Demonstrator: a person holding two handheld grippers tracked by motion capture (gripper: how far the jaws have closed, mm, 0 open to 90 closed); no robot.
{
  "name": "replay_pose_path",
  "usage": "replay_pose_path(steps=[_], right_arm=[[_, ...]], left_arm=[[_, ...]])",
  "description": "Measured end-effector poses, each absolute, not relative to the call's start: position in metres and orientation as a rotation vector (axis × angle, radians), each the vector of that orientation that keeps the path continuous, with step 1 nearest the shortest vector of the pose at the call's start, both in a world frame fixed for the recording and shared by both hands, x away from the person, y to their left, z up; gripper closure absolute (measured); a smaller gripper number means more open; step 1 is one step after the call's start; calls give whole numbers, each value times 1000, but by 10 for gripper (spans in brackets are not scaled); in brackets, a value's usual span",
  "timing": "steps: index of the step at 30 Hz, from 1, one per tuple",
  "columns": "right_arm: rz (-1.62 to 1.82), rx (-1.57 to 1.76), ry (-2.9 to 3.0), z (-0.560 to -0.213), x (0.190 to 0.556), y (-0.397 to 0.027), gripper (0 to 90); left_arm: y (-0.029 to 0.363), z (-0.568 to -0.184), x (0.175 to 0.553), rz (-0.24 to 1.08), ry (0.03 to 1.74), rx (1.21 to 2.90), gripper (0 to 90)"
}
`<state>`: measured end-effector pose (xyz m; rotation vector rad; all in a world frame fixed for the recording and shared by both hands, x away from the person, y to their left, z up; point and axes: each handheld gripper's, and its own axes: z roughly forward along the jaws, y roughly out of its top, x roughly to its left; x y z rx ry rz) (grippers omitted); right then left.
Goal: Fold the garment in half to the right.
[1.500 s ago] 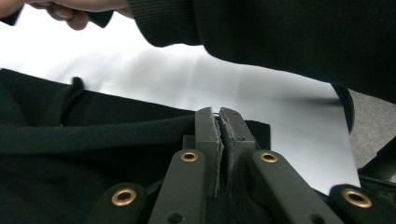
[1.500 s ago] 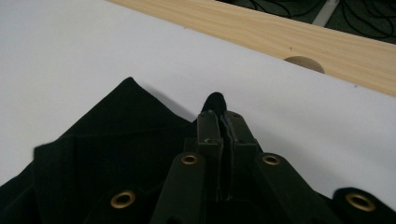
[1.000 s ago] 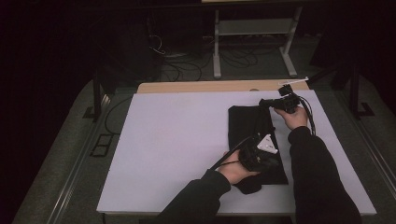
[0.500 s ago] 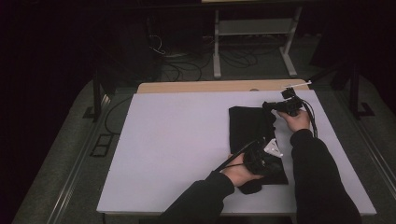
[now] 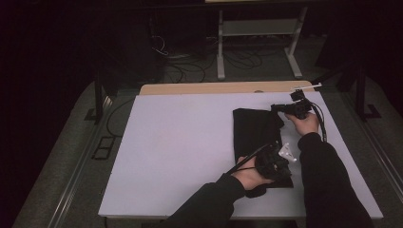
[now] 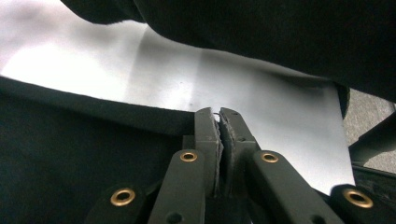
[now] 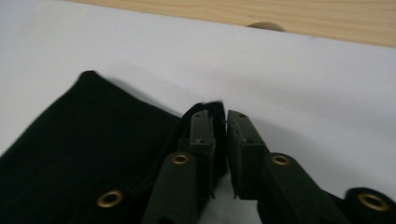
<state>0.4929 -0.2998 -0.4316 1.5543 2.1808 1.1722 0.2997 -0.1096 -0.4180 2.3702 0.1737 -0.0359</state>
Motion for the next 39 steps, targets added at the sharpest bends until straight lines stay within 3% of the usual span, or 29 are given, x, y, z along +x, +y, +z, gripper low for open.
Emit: replay_pose_path(steps=[3, 9, 15, 24, 27, 31, 39], right_arm=[[1171, 1576, 2152, -426, 489, -309, 700], [1243, 1634, 2122, -417, 476, -324, 487], [1298, 1604, 2128, -408, 465, -331, 306], [1311, 1489, 2186, -395, 449, -327, 109], [1273, 1482, 2198, -393, 446, -322, 0], [1279, 1463, 2208, -390, 441, -320, 0], [1272, 1427, 2225, -387, 426, -320, 0]], left_arm=[[-111, -417, 300, -34, 167, 2371, 841], [-111, -416, 302, -51, 182, 2350, 735], [-106, -411, 305, -20, 233, 2320, 524], [-94, -402, 317, 8, 335, 2255, 256], [-91, -402, 321, 19, 356, 2246, 155], [-85, -402, 327, -15, 382, 2255, 0], [-67, -400, 332, -4, 429, 2219, 0]])
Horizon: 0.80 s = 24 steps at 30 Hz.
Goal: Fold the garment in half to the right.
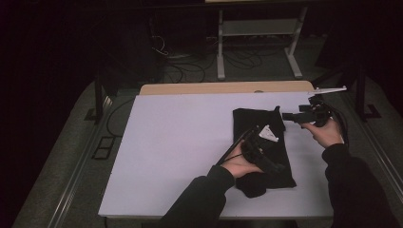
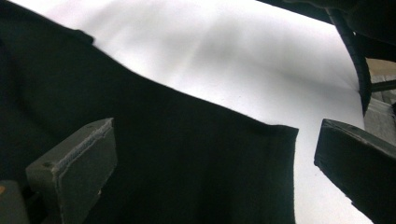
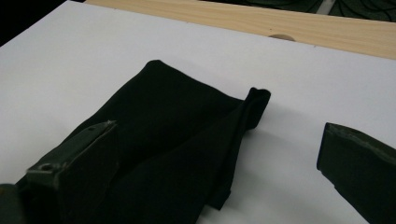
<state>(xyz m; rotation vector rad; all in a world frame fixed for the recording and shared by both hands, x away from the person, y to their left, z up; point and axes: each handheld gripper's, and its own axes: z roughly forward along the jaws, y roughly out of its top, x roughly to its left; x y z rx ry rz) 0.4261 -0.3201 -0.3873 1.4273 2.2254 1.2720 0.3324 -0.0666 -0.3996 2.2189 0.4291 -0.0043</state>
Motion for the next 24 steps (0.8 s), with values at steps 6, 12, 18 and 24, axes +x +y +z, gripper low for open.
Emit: replay_pose_path(steps=[6, 12, 18, 24], right_arm=[[1291, 1403, 2240, -387, 416, -317, 0], [1298, 1381, 2255, -384, 409, -311, 0], [1302, 1358, 2254, -383, 400, -308, 0], [1269, 1340, 2242, -382, 391, -308, 0]], left_arm=[[-49, -394, 336, 28, 446, 2216, 0], [-36, -390, 339, 57, 460, 2206, 0], [-22, -386, 338, 78, 464, 2205, 0], [-8, -384, 340, 89, 480, 2200, 0]])
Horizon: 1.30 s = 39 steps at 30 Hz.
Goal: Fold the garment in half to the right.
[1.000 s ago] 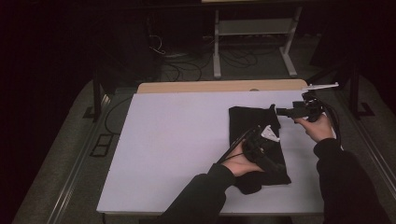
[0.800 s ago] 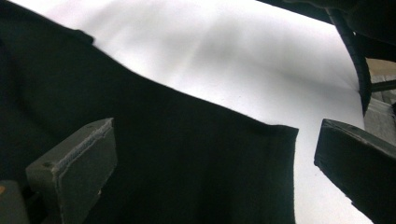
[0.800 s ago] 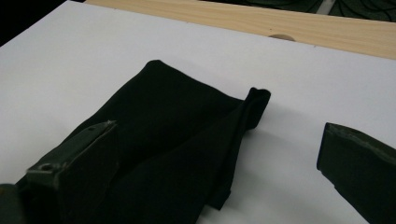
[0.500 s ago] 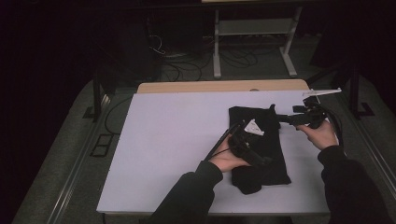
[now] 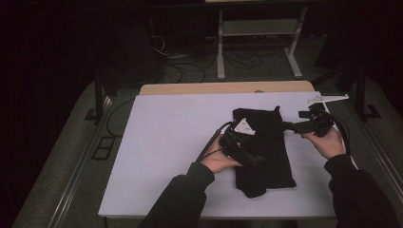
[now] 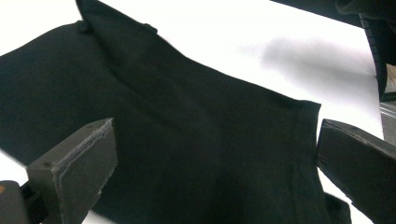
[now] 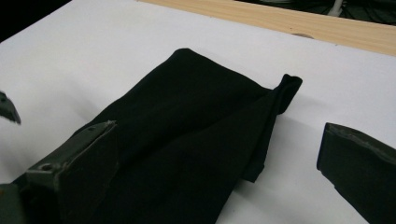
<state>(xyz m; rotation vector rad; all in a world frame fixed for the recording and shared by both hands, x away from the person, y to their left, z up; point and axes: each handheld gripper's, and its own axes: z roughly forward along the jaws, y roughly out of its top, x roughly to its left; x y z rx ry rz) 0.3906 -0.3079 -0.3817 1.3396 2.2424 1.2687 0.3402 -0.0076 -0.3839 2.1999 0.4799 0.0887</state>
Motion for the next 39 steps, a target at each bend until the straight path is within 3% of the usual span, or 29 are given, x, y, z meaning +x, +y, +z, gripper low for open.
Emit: replay_pose_path(steps=[39], right_arm=[[1305, 1277, 2222, -372, 348, -308, 0]], left_arm=[[102, -387, 334, 150, 648, 2110, 0]])
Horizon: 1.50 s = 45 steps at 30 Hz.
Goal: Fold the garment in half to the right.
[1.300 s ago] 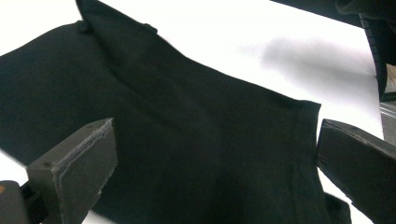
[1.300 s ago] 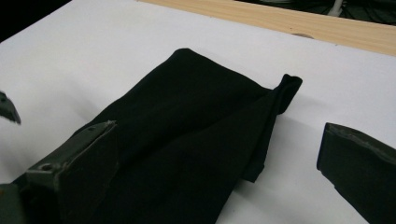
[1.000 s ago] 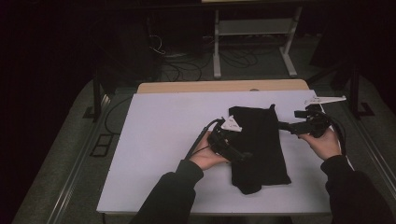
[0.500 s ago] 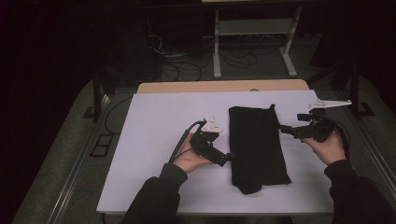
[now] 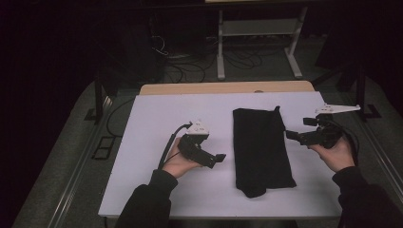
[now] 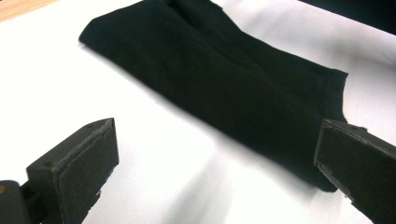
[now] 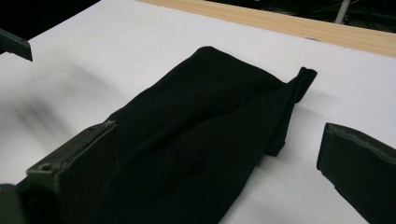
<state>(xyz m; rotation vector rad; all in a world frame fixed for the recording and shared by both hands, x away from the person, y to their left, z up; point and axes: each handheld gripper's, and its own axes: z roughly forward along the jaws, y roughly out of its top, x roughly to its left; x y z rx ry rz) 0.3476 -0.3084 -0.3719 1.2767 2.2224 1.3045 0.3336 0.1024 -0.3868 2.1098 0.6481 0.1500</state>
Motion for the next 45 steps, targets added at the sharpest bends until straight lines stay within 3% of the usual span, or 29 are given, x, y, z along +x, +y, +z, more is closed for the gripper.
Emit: replay_pose_path(steps=[45], right_arm=[[1277, 1248, 2288, -400, 297, -318, 0]], left_arm=[[215, -413, 315, 214, 848, 2022, 0]])
